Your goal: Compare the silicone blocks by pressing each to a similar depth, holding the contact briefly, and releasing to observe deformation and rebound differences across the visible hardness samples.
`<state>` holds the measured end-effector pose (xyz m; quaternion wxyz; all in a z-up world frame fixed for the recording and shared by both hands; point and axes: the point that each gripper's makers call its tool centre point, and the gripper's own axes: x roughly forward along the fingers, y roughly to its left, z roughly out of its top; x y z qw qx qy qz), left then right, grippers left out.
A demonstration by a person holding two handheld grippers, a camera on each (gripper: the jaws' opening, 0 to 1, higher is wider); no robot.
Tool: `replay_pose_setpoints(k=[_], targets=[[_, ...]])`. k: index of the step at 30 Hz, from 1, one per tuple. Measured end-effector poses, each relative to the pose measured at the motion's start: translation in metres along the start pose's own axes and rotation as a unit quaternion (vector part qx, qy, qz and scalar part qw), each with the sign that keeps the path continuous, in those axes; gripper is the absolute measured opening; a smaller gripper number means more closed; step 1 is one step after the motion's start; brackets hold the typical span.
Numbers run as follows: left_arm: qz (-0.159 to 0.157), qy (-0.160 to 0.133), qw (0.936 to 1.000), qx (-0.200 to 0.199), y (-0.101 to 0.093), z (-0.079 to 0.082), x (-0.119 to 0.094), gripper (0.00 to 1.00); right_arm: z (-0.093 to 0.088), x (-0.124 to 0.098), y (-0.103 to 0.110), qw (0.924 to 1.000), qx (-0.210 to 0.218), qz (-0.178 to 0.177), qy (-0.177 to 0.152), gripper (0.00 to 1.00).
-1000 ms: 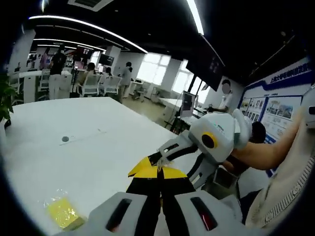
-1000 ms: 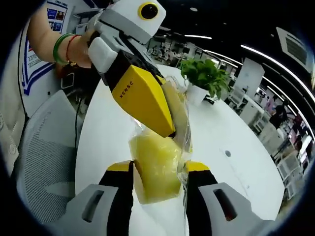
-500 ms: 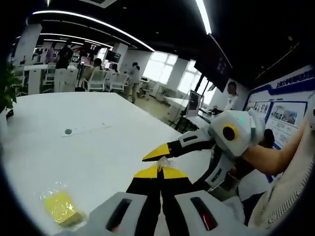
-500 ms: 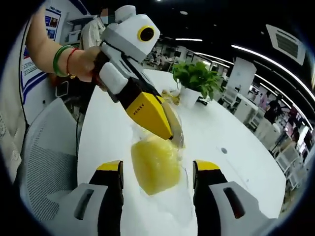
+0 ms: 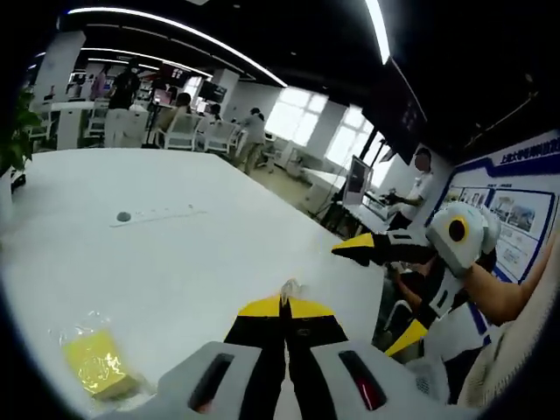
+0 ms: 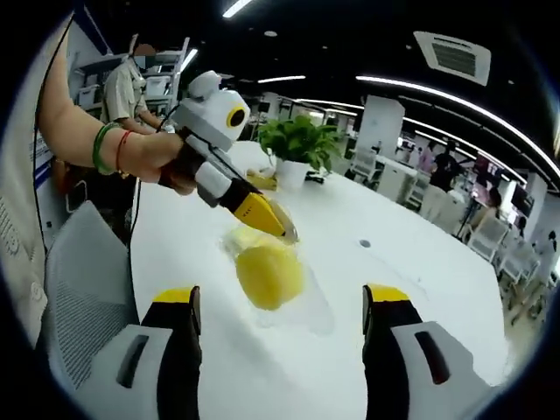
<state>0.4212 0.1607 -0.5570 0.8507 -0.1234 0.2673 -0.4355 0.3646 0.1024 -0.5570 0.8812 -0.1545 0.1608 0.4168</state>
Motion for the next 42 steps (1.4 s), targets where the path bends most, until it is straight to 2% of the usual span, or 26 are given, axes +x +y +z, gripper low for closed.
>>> replay_pose_setpoints(k=[6,10,12,13,15,18,20,23,24,25,26,28,29,31,34,36,39,40,41,42], targets=[[0.008,-0.006,0.9995,-0.03,0.012,-0.007,0.014,0.0,-0.001,-0.017,-0.004,0.9972,0.05,-0.036,-0.043,0.79],[-0.001,-0.024,0.9955,-0.092,0.019,-0.008,0.027,0.0,-0.013,-0.024,0.001,0.9954,0.075,-0.046,-0.037,0.78],[-0.001,-0.031,0.9937,-0.108,0.024,-0.008,0.033,0.0,-0.021,-0.027,0.005,0.9946,0.087,-0.048,-0.028,0.77],[-0.011,-0.035,0.9897,-0.139,0.024,-0.009,0.039,0.0,-0.026,-0.029,0.008,0.9941,0.094,-0.048,-0.024,0.76],[0.0,-0.049,0.9855,-0.163,0.036,-0.009,0.047,0.0,-0.032,-0.033,0.011,0.9934,0.101,-0.052,-0.02,0.77],[0.01,-0.065,0.9755,-0.21,0.053,-0.011,0.057,0.0,-0.043,-0.037,0.015,0.9925,0.109,-0.056,-0.001,0.76],[0.019,-0.071,0.9721,-0.223,0.064,-0.011,0.062,0.0,-0.046,-0.041,0.015,0.9916,0.115,-0.059,0.002,0.77],[0.036,-0.079,0.971,-0.223,0.08,-0.011,0.067,0.0,-0.053,-0.044,0.014,0.9908,0.12,-0.062,0.016,0.76],[0.053,-0.088,0.9663,-0.236,0.092,-0.012,0.068,0.0,-0.056,-0.044,0.013,0.9903,0.124,-0.06,0.02,0.76],[0.058,-0.092,0.9607,-0.255,0.097,-0.013,0.069,0.0,-0.057,-0.044,0.013,0.9898,0.127,-0.059,0.022,0.76],[0.066,-0.096,0.9619,-0.247,0.106,-0.015,0.07,0.0,-0.06,-0.043,0.012,0.9887,0.135,-0.06,0.027,0.76],[0.093,-0.092,0.9587,-0.253,0.122,-0.021,0.072,0.0,-0.059,-0.042,0.011,0.9889,0.131,-0.064,0.029,0.75],[0.099,-0.092,0.9592,-0.248,0.128,-0.022,0.072,0.0,-0.057,-0.041,0.01,0.9888,0.132,-0.065,0.029,0.75],[0.128,-0.08,0.9579,-0.244,0.144,-0.031,0.073,0.0,-0.053,-0.038,0.011,0.9884,0.134,-0.066,0.025,0.75],[0.163,-0.056,0.9627,-0.209,0.162,-0.042,0.074,0.0,-0.054,-0.034,0.012,0.9888,0.131,-0.063,0.03,0.74],[0.18,-0.037,0.9687,-0.167,0.171,-0.045,0.076,0.0,-0.054,-0.032,0.014,0.9887,0.132,-0.062,0.032,0.73],[0.196,0.003,0.9776,-0.077,0.179,-0.052,0.081,0.0,-0.056,-0.03,0.017,0.9886,0.134,-0.057,0.039,0.72],[0.202,0.017,0.9778,-0.053,0.182,-0.055,0.082,0.0,-0.057,-0.03,0.017,0.9886,0.133,-0.056,0.041,0.71],[0.21,0.041,0.9767,-0.012,0.186,-0.06,0.083,0.0,-0.057,-0.029,0.017,0.9885,0.134,-0.056,0.043,0.71],[0.213,0.049,0.9758,0.0,0.187,-0.062,0.083,0.0,-0.058,-0.029,0.017,0.9883,0.135,-0.055,0.044,0.71]])
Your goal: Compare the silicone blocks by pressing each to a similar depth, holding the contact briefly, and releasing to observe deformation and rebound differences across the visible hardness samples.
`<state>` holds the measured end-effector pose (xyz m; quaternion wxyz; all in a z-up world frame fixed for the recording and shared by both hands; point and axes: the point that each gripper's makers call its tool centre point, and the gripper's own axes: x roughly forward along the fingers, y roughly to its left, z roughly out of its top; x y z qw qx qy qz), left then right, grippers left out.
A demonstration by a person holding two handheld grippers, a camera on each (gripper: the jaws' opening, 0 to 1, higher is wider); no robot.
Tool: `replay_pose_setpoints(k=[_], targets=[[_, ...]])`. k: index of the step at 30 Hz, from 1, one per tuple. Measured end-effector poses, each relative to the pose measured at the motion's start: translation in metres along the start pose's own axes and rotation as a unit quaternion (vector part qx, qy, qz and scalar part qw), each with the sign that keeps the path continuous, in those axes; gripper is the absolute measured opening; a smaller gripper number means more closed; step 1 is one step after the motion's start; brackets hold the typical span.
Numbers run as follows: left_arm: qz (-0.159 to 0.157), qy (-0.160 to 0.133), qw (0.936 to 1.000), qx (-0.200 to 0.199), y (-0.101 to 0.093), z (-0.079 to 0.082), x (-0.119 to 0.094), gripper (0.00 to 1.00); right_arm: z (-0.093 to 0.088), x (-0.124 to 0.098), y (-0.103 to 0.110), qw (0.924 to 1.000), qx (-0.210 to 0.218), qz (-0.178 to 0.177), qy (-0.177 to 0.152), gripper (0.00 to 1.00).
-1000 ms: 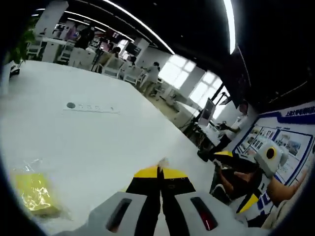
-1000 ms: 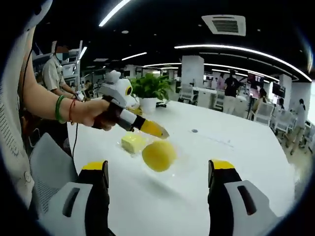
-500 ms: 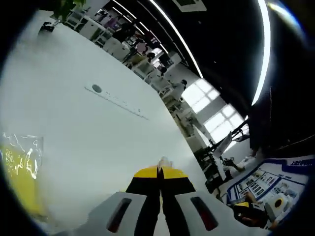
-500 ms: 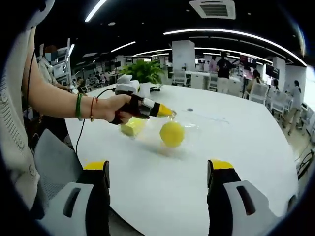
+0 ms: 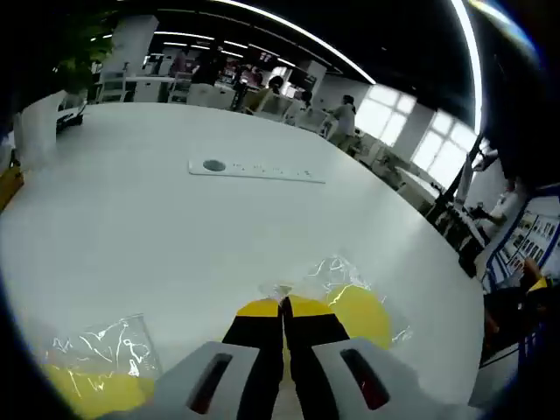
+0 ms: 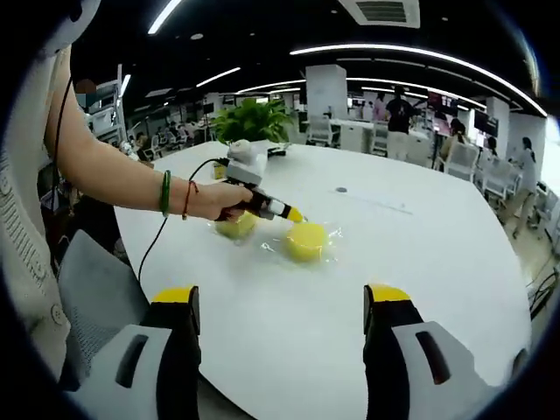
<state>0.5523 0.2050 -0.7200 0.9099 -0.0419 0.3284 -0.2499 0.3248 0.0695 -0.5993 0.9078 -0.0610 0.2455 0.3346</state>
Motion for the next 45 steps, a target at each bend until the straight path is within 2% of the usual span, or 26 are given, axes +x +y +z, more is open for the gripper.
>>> replay_pose_setpoints(k=[1,3,5,6,11,13,14,17,22,27,29,31,33,35,41,45], targets=[[0.01,0.014,0.9989,0.044,0.003,-0.006,0.003,0.0,0.0,0.0,0.001,1.0,0.001,0.002,0.002,0.71],[0.002,0.002,0.9951,0.098,-0.002,-0.001,0.006,0.0,0.0,0.001,0.002,1.0,-0.002,0.005,0.005,0.7],[0.007,0.01,0.9877,0.156,-0.006,0.0,0.006,0.0,-0.001,0.001,0.002,0.9999,-0.006,0.006,0.009,0.69],[0.007,0.009,0.9852,0.171,-0.007,0.001,0.007,0.0,-0.001,0.002,0.002,0.9999,-0.007,0.007,0.009,0.69],[0.012,0.009,0.9846,0.174,-0.005,0.005,0.007,0.03,0.003,0.003,0.002,0.9998,-0.013,0.01,0.006,0.69],[0.023,0.01,0.9807,0.194,0.0,0.008,0.004,0.09,0.004,0.004,0.003,0.9998,-0.016,0.012,0.005,0.69],[0.024,0.009,0.9766,0.214,0.002,0.009,0.003,0.12,0.005,0.004,0.003,0.9998,-0.016,0.012,0.004,0.7],[0.035,0.008,0.971,0.236,0.007,0.012,-0.004,0.2,0.006,0.003,0.005,0.9998,-0.016,0.013,0.0,0.7],[0.04,0.0,0.9693,0.243,0.008,0.016,-0.025,0.24,0.008,0.003,0.008,0.9997,-0.02,0.015,-0.007,0.7],[0.047,-0.021,0.9645,0.259,0.007,0.027,-0.051,0.31,0.014,0.005,0.013,0.9993,-0.024,0.02,-0.02,0.7],[0.046,-0.028,0.9651,0.256,0.005,0.03,-0.06,0.34,0.017,0.006,0.015,0.9991,-0.026,0.022,-0.025,0.7],[0.039,-0.044,0.9724,0.226,-0.003,0.035,-0.077,0.38,0.021,0.005,0.017,0.9989,-0.029,0.023,-0.028,0.7],[0.034,-0.054,0.9722,0.225,-0.004,0.04,-0.09,0.45,0.025,0.004,0.018,0.9987,-0.031,0.023,-0.033,0.71],[0.037,-0.064,0.9692,0.235,-0.005,0.044,-0.105,0.46,0.029,0.002,0.02,0.9984,-0.03,0.026,-0.041,0.71],[0.031,-0.095,0.9743,0.202,-0.018,0.052,-0.151,0.51,0.038,-0.002,0.027,0.9973,-0.033,0.029,-0.058,0.7],[0.023,-0.116,0.9746,0.19,-0.035,0.05,-0.183,0.61,0.045,-0.006,0.037,0.9956,-0.039,0.039,-0.075,0.7]])
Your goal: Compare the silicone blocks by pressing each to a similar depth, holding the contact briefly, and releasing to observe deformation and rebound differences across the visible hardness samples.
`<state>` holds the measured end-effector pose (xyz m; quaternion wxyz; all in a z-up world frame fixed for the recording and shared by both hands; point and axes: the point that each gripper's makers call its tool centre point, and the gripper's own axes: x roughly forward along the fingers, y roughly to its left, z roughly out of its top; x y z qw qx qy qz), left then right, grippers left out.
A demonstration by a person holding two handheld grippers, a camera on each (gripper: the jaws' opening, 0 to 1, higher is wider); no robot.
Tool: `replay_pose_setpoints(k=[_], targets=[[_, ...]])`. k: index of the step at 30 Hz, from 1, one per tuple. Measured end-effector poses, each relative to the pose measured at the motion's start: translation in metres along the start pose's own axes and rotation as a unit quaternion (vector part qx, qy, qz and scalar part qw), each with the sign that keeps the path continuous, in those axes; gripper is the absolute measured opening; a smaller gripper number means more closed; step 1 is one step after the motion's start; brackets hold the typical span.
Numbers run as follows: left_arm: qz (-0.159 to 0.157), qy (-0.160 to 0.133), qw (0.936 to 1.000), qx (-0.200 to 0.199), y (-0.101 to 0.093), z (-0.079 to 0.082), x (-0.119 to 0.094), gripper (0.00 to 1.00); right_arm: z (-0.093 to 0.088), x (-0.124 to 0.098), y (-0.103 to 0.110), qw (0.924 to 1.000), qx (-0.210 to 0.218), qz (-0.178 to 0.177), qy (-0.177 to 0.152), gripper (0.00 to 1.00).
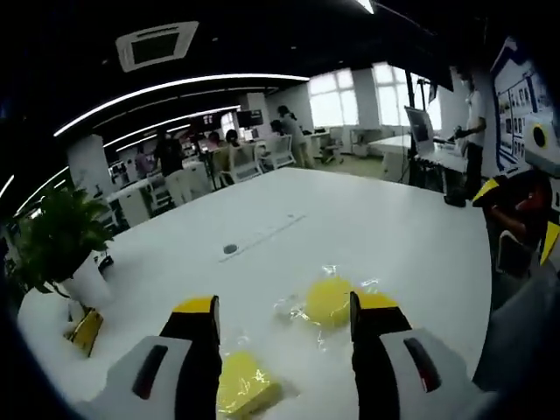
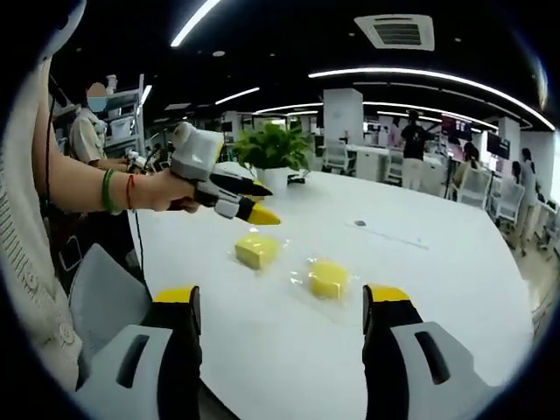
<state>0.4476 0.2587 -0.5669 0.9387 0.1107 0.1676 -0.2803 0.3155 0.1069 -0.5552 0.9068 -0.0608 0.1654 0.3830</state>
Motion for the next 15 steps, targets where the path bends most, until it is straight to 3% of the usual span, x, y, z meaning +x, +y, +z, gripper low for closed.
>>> replay_pose_setpoints(k=[8,12,15], targets=[[0.014,-0.037,0.9992,0.005,-0.015,0.017,-0.056,0.67,0.011,-0.007,0.012,0.9995,-0.015,0.011,-0.027,0.71],[0.028,-0.063,0.9974,-0.02,-0.015,0.023,-0.082,0.71,0.015,-0.013,0.017,0.999,-0.014,0.013,-0.039,0.73],[0.041,-0.068,0.9964,-0.028,-0.015,0.017,-0.105,0.74,0.014,-0.017,0.02,0.9988,-0.01,0.013,-0.046,0.73]])
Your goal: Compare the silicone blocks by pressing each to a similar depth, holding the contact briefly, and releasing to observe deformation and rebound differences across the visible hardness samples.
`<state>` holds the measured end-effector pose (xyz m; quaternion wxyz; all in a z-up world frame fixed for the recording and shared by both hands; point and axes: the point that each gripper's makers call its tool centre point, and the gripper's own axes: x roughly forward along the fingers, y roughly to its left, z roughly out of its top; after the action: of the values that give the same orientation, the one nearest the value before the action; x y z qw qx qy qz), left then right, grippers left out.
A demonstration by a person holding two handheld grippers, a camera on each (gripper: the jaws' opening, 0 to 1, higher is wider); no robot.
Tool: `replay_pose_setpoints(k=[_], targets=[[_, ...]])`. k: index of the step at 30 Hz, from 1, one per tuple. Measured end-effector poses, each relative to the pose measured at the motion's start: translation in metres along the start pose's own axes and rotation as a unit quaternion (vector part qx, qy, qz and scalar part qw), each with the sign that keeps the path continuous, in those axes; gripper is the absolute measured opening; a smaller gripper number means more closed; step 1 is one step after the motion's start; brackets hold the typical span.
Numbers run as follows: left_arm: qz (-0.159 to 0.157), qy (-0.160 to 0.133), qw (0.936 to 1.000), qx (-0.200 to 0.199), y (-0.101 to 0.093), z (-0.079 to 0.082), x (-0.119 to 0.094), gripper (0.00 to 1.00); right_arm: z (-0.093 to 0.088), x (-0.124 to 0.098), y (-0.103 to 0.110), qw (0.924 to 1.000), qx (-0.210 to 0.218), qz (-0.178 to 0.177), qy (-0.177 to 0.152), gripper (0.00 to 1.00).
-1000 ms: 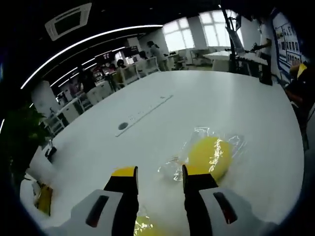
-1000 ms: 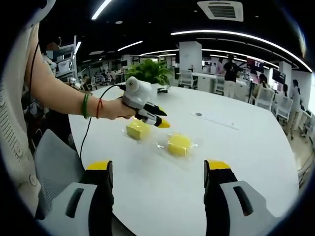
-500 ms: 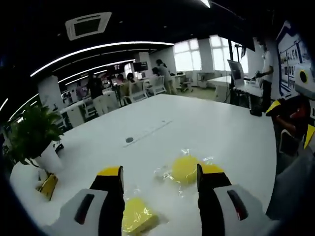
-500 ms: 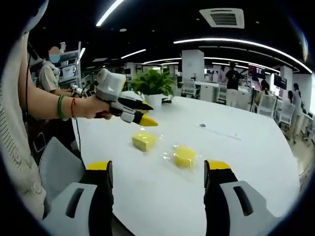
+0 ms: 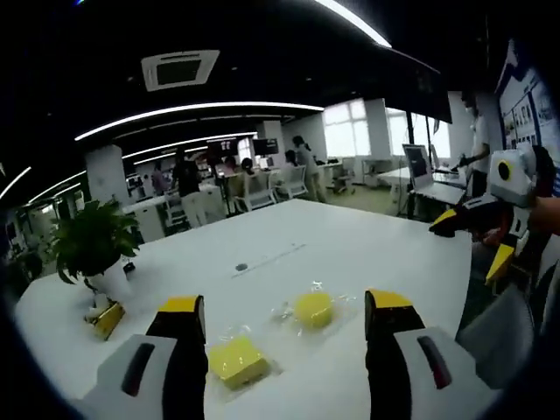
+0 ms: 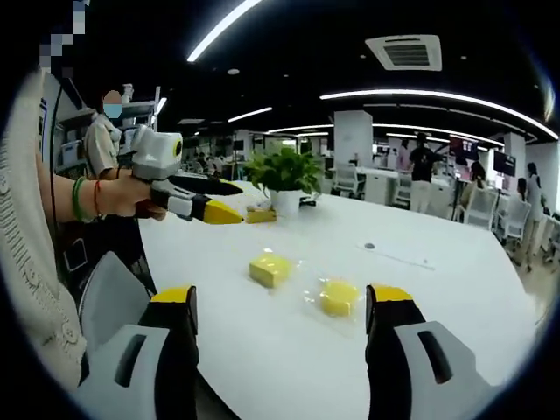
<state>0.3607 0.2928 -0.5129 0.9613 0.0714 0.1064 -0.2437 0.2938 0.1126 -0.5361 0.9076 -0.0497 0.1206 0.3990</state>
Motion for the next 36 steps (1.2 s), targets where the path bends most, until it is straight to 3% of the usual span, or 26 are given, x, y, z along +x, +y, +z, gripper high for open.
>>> replay_pose_setpoints(k=[5,10,13,23,30,36], targets=[[0.014,0.013,0.9998,0.011,-0.001,-0.024,-0.03,0.8,-0.007,-0.008,0.003,0.9999,0.012,-0.006,-0.004,0.74],[0.025,0.026,0.998,-0.051,-0.001,-0.051,-0.056,0.81,-0.02,-0.017,0.006,0.9995,0.026,-0.017,0.0,0.75],[0.029,0.028,0.9973,-0.061,-0.002,-0.059,-0.071,0.83,-0.025,-0.024,0.006,0.999,0.034,-0.029,-0.002,0.75],[0.028,0.002,0.997,-0.073,-0.004,-0.057,-0.105,0.85,-0.032,-0.048,0.003,0.9979,0.037,-0.052,-0.011,0.76],[0.054,-0.011,0.9938,-0.097,0.006,-0.055,-0.111,0.82,-0.041,-0.052,-0.002,0.9979,0.038,-0.052,0.003,0.75],[0.059,-0.009,0.9937,-0.095,0.004,-0.053,-0.108,0.79,-0.04,-0.053,-0.003,0.998,0.036,-0.052,0.002,0.74]])
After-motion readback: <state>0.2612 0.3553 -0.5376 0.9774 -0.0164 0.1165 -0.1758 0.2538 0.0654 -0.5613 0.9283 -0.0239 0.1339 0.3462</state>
